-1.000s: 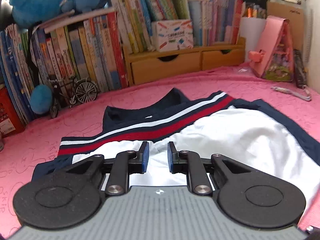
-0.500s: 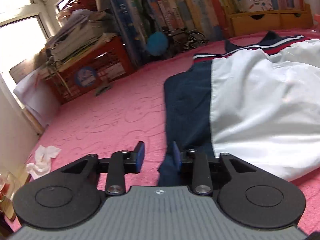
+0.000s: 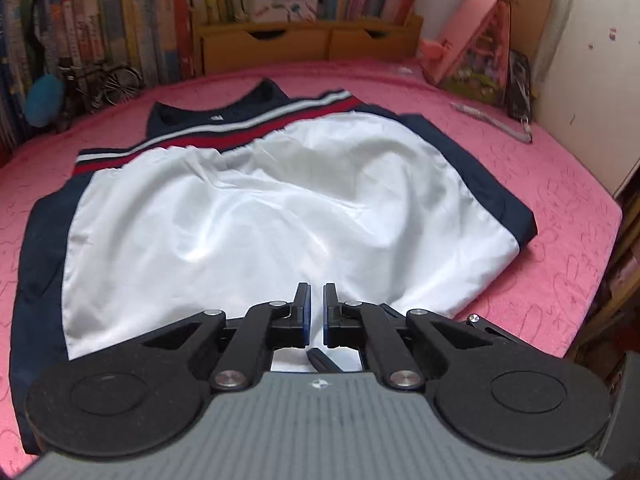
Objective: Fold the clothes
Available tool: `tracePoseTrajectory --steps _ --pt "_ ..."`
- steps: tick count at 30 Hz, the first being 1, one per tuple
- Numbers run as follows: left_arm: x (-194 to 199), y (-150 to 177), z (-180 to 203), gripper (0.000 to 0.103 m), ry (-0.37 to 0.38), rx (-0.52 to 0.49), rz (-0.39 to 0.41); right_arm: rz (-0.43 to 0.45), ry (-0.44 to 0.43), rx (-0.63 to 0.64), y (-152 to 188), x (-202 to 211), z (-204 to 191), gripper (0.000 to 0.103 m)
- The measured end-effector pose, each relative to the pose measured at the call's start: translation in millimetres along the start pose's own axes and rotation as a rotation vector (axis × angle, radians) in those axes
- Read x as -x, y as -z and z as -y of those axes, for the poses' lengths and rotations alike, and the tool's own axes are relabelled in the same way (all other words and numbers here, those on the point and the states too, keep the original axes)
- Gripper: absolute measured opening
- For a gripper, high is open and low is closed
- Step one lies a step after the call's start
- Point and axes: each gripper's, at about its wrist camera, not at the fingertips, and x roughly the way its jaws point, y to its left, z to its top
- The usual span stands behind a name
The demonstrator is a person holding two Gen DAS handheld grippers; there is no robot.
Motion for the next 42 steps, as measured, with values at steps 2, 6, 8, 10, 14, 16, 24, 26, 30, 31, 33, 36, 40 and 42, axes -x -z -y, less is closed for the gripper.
tracePoseTrajectory --steps 2,6,8,10,14,16,24,26,30,31,33,36,40,42 --pt "-13.8 -3.3 6.1 0.007 -0.013 0.005 -0.093 0.003 0.002 -0.002 1.1 0.5 -0.3 0.051" --pt "-35.8 -6.7 6.1 0.011 -0.021 0.084 -0.241 0.007 -0.004 -0.009 1.8 0.8 0.8 0.049" --pt "-39.1 -12.1 8.1 0.013 -0.046 0.104 -0.253 0.011 -0.008 -0.012 2.5 1.3 1.3 0.046" --pt "-43.1 -16.2 5.7 0.015 -0.060 0.154 -0.263 0.013 -0.016 -0.015 2.8 1.4 1.8 0.044" --pt "-47.1 -23.2 -0.7 0.016 -0.088 0.229 -0.270 0.013 -0.024 -0.032 2.9 0.6 3.4 0.041" --pt "-48.3 -26.4 -1.9 0.016 -0.106 0.229 -0.257 0.010 -0.024 -0.036 2.2 -0.2 3.7 0.040" --pt "-75.2 -60.2 -13.3 0.018 -0.216 0.215 -0.172 0.006 -0.032 -0.055 2.6 -2.4 6.5 0.038" --pt "-85.9 -69.9 -18.0 0.020 -0.248 0.219 -0.152 0.007 -0.033 -0.054 3.2 -2.1 7.0 0.038" --pt "-105.2 -91.4 -21.7 0.024 -0.292 0.220 -0.115 0.008 -0.033 -0.053 4.4 -1.6 7.7 0.038" --pt "-110.2 -96.9 -22.2 0.025 -0.306 0.217 -0.104 0.008 -0.034 -0.052 4.7 -1.7 6.8 0.038" --pt "-117.6 -107.4 -24.3 0.027 -0.329 0.215 -0.084 0.007 -0.037 -0.056 5.7 -1.5 5.7 0.037" --pt "-126.4 -120.2 -32.0 0.029 -0.343 0.234 -0.058 0.007 -0.040 -0.059 7.4 0.7 4.4 0.037" --pt "-133.5 -131.9 -43.3 0.028 -0.327 0.275 -0.067 0.006 -0.043 -0.062 9.7 3.4 2.6 0.037" --pt "-132.5 -136.0 -45.1 0.028 -0.319 0.283 -0.088 0.008 -0.041 -0.056 11.0 4.1 1.0 0.037"
